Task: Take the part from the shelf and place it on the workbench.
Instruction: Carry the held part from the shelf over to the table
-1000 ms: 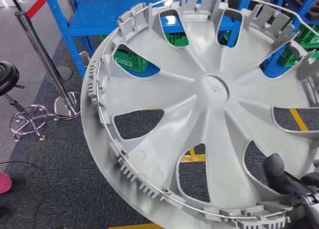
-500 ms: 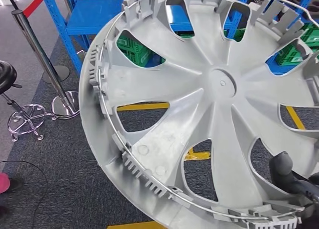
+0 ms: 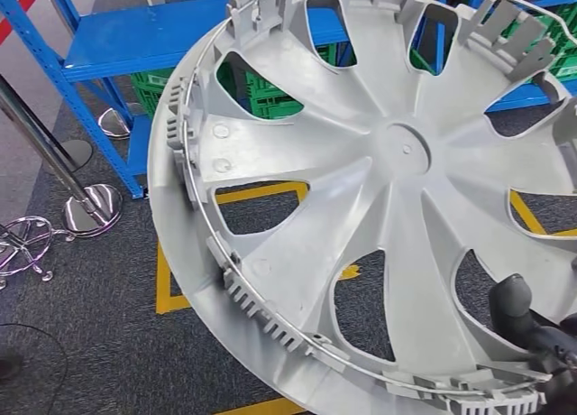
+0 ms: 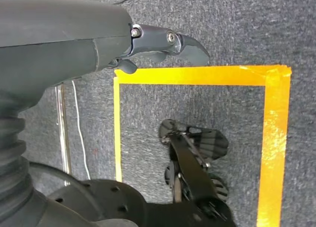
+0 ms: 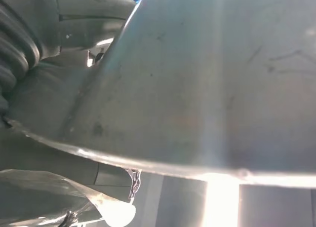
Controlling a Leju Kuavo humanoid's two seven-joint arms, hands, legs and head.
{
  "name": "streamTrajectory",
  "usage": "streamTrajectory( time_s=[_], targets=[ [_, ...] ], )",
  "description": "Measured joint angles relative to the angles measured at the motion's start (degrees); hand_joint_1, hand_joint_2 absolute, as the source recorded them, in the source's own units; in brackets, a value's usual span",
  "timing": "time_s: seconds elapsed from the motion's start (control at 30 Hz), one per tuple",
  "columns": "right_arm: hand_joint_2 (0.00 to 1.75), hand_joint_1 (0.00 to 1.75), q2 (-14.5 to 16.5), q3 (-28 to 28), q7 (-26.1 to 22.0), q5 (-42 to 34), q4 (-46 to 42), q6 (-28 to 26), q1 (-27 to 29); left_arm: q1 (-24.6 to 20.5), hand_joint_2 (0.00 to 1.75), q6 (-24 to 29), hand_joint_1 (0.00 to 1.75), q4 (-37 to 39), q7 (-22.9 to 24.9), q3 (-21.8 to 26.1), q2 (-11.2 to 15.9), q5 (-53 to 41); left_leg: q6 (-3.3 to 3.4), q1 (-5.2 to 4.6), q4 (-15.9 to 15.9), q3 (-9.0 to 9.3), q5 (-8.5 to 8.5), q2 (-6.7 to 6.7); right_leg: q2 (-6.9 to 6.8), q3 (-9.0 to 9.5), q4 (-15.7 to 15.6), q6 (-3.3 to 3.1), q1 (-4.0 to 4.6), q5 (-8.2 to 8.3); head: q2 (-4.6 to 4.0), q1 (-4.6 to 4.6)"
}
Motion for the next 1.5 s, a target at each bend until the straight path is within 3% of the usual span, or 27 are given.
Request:
streamTrajectory(
  time_s=[0.03,0.07,0.1,0.17,0.23,0.3,0.37,0.47,0.53,0.57,0.6,0.67,0.73,0.8,0.83,0.9,0.97,1.0,1.03,1.07,1.13,1.2,1.27,1.33,1.37,1.43,1.5],
  targets=[
    [1.75,1.75,0.0,0.0,-0.1,0.0,0.0,0.0,0.0,0.0,1.75,0.0,0.0,0.0,0.0,0.0,0.0,0.0,0.23,-0.05,1.3,-0.55,0.04,-0.08,0.65,-0.09,0.0,-0.1,0.16,0.09,0.0,0.0],
    [1.75,1.75,0.0,0.0,-0.2,0.0,0.0,0.0,0.1,0.0,1.75,0.0,0.0,0.0,0.0,0.0,0.0,0.0,0.62,-0.15,0.5,-0.13,1.21,-0.21,1.3,-0.12,0.0,-0.16,0.35,0.16,0.0,0.01],
    [1.75,1.75,0.0,0.0,-0.3,0.0,0.0,0.0,0.1,0.0,1.75,0.0,0.0,0.0,0.0,0.0,0.0,0.0,1.21,-0.3,-2.3,1.17,3.24,-0.67,1.98,-0.1,0.0,-0.2,0.52,0.24,0.0,0.01],
    [1.75,1.75,0.0,-0.1,-0.7,0.0,-0.1,0.0,0.1,0.0,1.75,0.0,0.0,0.0,-0.1,0.0,0.0,-0.1,2.68,-0.61,-9.6,4.42,6.94,-3.16,3.18,-0.16,0.0,-0.14,0.69,0.41,0.0,0.05],
    [1.75,1.75,0.0,-0.3,-1.1,0.0,-0.1,0.0,0.2,0.0,1.75,0.0,0.0,0.0,-0.1,0.0,0.1,-0.1,3.45,-0.87,-13.5,6.05,7.94,-4.89,4.18,-0.59,0.1,0.27,0.54,0.72,0.0,-0.01],
    [1.75,1.75,0.0,-0.5,-1.4,-0.1,-0.3,0.0,0.5,-0.1,1.75,0.0,0.0,0.0,-0.1,0.0,0.0,-0.1,3.34,-0.89,-14.6,6.29,7.88,-4.19,5.1,-1.14,0.0,1.0,0.43,1.14,0.0,-0.08],
    [1.75,1.75,0.0,-0.7,-1.7,-0.1,-0.4,0.0,0.9,-0.3,1.75,-0.1,0.0,0.0,-0.1,0.0,-0.1,-0.1,3.08,-0.56,-15.8,6.51,8.37,-2.94,3.79,-2.17,1.0,1.65,0.54,0.28,0.0,0.12],
    [1.75,1.75,0.0,-1.0,-1.9,-0.1,-0.5,0.0,1.0,0.0,1.75,-0.4,0.0,0.0,-0.1,0.0,-0.2,-0.2,3.11,-0.41,-16.5,6.48,8.89,-0.81,-0.02,-6.15,9.5,2.51,0.44,-4.8,0.0,0.61],
    [1.75,1.75,0.0,-1.1,-2.0,-0.1,-0.5,0.0,1.1,0.1,1.75,-0.5,0.0,0.0,-0.1,0.0,-0.2,-0.2,3.11,-0.46,-16.4,6.34,8.9,0.68,-0.67,-8.21,14.7,2.97,0.19,-6.51,0.0,0.62],
    [1.75,1.75,0.0,-1.2,-2.0,-0.2,-0.5,0.0,1.3,0.1,1.75,-0.5,0.0,0.0,-0.1,0.0,-0.2,-0.2,3.08,-0.46,-16.3,6.32,8.88,1.4,-0.88,-7.82,14.5,3.13,0.1,-5.88,0.0,0.63],
    [1.75,1.75,0.0,-1.3,-2.0,-0.2,-0.5,0.0,1.4,0.0,1.75,-0.5,0.0,0.0,-0.1,0.0,-0.3,-0.2,3.01,-0.46,-16.2,6.32,8.84,2.08,-1.22,-6.36,12.2,3.23,0.04,-4.45,0.0,0.63],
    [1.75,1.75,0.0,-1.4,-2.2,-0.2,-0.5,0.0,1.6,-0.1,1.75,-0.6,0.0,0.0,-0.2,0.0,-0.4,-0.2,2.68,-0.54,-16.0,6.35,8.66,3.25,-3.07,-1.73,4.2,3.11,0.13,-1.57,0.0,0.63],
    [1.75,1.75,0.0,-1.6,-2.3,-0.2,-0.7,0.0,1.6,-0.2,1.75,-0.7,0.0,0.0,-0.3,0.0,-0.5,-0.2,2.11,-0.82,-15.6,6.33,8.47,4.04,-4.52,1.0,-0.4,2.37,0.32,-0.64,0.0,0.57],
    [1.75,1.75,0.0,-1.7,-2.3,-0.2,-0.8,0.0,1.7,-0.2,1.75,-0.7,0.0,0.0,-0.4,0.0,-0.5,-0.2,1.55,-0.97,-15.4,6.32,8.51,4.81,-4.01,1.1,-0.8,1.52,0.45,-0.43,0.0,0.54],
    [1.75,1.75,0.0,-1.8,-2.3,-0.2,-0.9,0.0,1.8,-0.3,1.75,-0.7,0.0,0.0,-0.4,0.0,-0.5,-0.2,1.24,-0.88,-15.4,6.3,8.41,4.91,-3.51,0.95,-0.8,1.14,0.39,-0.22,0.0,0.54],
    [1.75,1.75,0.0,-2.0,-2.3,-0.2,-1.0,0.0,1.8,-0.3,1.75,-0.7,0.0,0.0,-0.5,0.0,-0.5,-0.3,0.54,-0.62,-13.6,5.69,6.74,3.22,-2.57,0.74,-1.0,0.43,0.18,0.23,0.0,0.43],
    [1.75,1.75,0.0,-2.2,-2.4,-0.2,-1.1,0.0,1.8,-0.2,1.75,-0.6,0.0,0.0,-0.6,0.0,-0.6,-0.4,0.03,-0.32,-7.5,3.33,2.84,0.73,-1.52,0.41,-1.1,-0.09,0.08,0.58,0.0,0.27],
    [1.75,1.75,0.0,-2.3,-2.4,-0.2,-1.2,0.0,1.8,-0.1,1.75,-0.6,0.0,0.0,-0.6,0.0,-0.6,-0.5,-0.08,-0.23,-3.6,1.78,0.97,0.18,-0.89,0.2,-1.1,-0.24,0.11,0.72,0.0,0.24],
    [1.75,1.75,0.0,-2.4,-2.4,-0.2,-1.2,0.0,1.9,0.0,1.75,-0.5,0.0,0.0,-0.6,0.0,-0.6,-0.5,-0.12,-0.18,-0.7,0.64,-0.09,-0.02,-0.2,0.02,-1.0,-0.31,0.13,0.84,0.0,0.23],
    [1.75,1.75,0.0,-2.5,-2.4,-0.2,-1.3,0.0,2.0,0.1,1.75,-0.5,0.0,0.0,-0.6,0.0,-0.6,-0.5,-0.1,-0.17,0.4,0.29,-0.03,-0.08,0.48,-0.11,-1.0,-0.3,0.14,0.96,0.0,0.23],
    [1.75,1.75,0.0,-2.7,-2.4,-0.2,-1.4,0.0,2.2,0.0,1.75,-0.4,0.0,0.0,-0.7,0.0,-0.6,-0.6,0.22,-0.14,-3.7,2.5,3.07,-0.44,1.85,-0.2,-1.0,-0.13,0.14,1.17,0.0,0.22],
    [1.75,1.75,0.0,-2.9,-2.4,-0.1,-1.6,0.0,2.2,0.0,1.75,-0.4,0.0,0.0,-0.9,0.0,-0.6,-0.7,0.82,-0.04,-11.1,6.08,6.34,-2.65,3.07,-0.35,-0.8,0.23,0.18,1.38,0.0,0.25],
    [1.75,1.75,0.0,-3.1,-2.4,-0.1,-1.8,0.0,2.3,-0.1,1.75,-0.5,0.0,0.0,-1.0,0.0,-0.7,-1.0,1.16,-0.02,-14.9,7.66,7.02,-4.55,4.12,-0.91,-0.7,0.88,0.11,1.7,0.0,0.27],
    [1.75,1.75,0.0,-3.2,-2.6,-0.1,-1.9,0.0,2.6,-0.2,1.75,-0.6,0.0,0.0,-1.1,0.0,-0.9,-1.1,1.42,-0.04,-15.5,7.64,7.05,-4.07,5.08,-1.63,-0.7,1.71,-0.11,2.11,0.0,0.26],
    [1.75,1.75,0.0,-3.3,-2.7,-0.1,-2.0,0.0,2.7,-0.2,1.75,-0.6,0.0,0.0,-1.2,0.0,-1.0,-1.2,1.69,0.0,-15.7,7.61,7.3,-3.49,4.8,-2.05,-0.5,2.05,-0.15,1.98,0.0,0.3],
    [1.75,1.75,0.0,-3.5,-3.0,-0.1,-2.1,0.0,2.8,-0.3,1.75,-0.7,0.0,0.0,-1.2,0.0,-1.2,-1.2,2.29,0.17,-16.3,7.54,7.82,-2.2,2.57,-3.81,2.5,2.44,-0.01,-0.06,0.0,0.55],
    [1.75,1.75,0.0,-3.6,-3.3,-0.1,-2.1,0.0,2.7,-0.2,1.75,-0.7,0.0,0.0,-1.3,0.0,-1.2,-1.3,2.54,-0.02,-16.3,7.33,7.96,-0.87,0.01,-6.94,9.7,2.68,0.06,-3.94,0.0,0.76]
  ],
)
